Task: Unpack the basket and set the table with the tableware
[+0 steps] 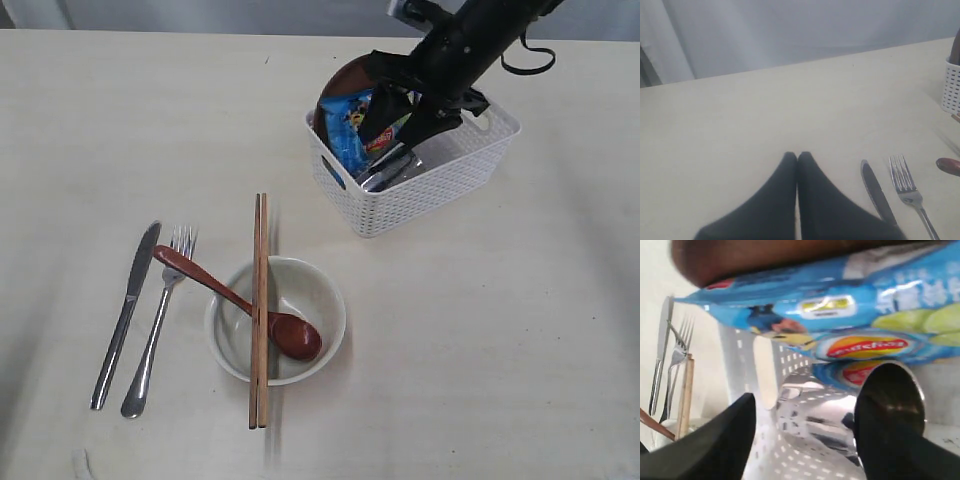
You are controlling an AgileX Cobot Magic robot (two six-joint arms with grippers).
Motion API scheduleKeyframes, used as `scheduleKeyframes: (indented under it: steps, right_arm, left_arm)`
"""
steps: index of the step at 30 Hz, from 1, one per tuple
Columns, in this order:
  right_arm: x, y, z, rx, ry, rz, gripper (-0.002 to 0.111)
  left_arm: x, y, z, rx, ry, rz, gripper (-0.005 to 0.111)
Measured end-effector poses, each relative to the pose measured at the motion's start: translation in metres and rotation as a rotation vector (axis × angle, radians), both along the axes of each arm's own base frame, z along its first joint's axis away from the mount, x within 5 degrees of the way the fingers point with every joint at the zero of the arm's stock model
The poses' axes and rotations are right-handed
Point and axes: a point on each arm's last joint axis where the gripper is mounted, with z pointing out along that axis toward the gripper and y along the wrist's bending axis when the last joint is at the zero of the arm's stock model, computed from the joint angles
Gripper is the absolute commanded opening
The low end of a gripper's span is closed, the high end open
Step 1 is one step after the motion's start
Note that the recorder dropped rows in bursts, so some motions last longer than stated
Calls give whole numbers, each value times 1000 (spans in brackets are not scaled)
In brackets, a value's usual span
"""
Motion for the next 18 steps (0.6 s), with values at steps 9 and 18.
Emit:
scheduleKeyframes:
  steps: [9, 18]
  right_arm:
    - [-20, 35, 14, -59, -63, 134, 56]
    - [-35, 56, 8, -222, -112, 270, 22]
  left_arm:
    - [0, 0, 0, 0, 0, 0, 0]
    - [0, 0, 0, 0, 0, 0, 0]
